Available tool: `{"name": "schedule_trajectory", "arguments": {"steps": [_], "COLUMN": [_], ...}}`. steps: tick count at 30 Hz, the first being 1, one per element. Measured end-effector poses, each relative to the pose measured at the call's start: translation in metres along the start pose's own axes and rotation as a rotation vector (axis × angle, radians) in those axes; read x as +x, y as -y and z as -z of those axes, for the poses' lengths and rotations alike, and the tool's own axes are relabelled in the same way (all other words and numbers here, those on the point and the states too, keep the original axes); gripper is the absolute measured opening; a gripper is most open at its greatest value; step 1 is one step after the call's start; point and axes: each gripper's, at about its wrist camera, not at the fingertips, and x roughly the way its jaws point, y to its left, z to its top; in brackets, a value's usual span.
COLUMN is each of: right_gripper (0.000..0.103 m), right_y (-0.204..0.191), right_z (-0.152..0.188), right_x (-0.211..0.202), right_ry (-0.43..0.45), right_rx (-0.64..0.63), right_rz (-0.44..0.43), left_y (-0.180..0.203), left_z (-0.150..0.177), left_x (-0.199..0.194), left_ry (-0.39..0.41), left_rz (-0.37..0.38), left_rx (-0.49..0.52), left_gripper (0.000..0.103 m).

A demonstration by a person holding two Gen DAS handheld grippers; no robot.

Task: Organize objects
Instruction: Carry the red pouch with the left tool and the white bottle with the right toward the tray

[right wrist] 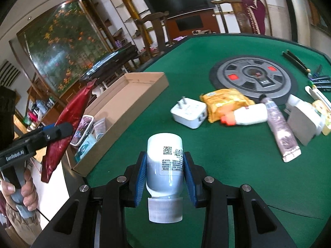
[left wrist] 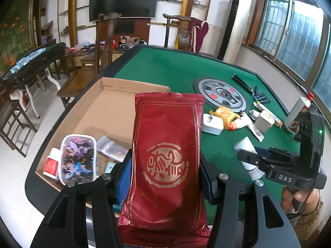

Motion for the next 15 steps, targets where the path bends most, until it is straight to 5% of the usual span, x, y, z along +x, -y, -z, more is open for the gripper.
{"name": "schedule_trajectory", "arguments": {"steps": [15], "right_gripper": [0.038], "right_y": [-0.014], "right_z": [-0.006], "right_x": [0.027], "right_ry": [-0.044], "right_rx": [-0.019], "right_rz": [-0.013], "left_y": [-0.053], "left_z": [-0.023], "left_x": [-0.009], "left_ry": [0.035], "left_rz": [-0.100], "left_rx": [0.025], "left_gripper": [0.055]}}
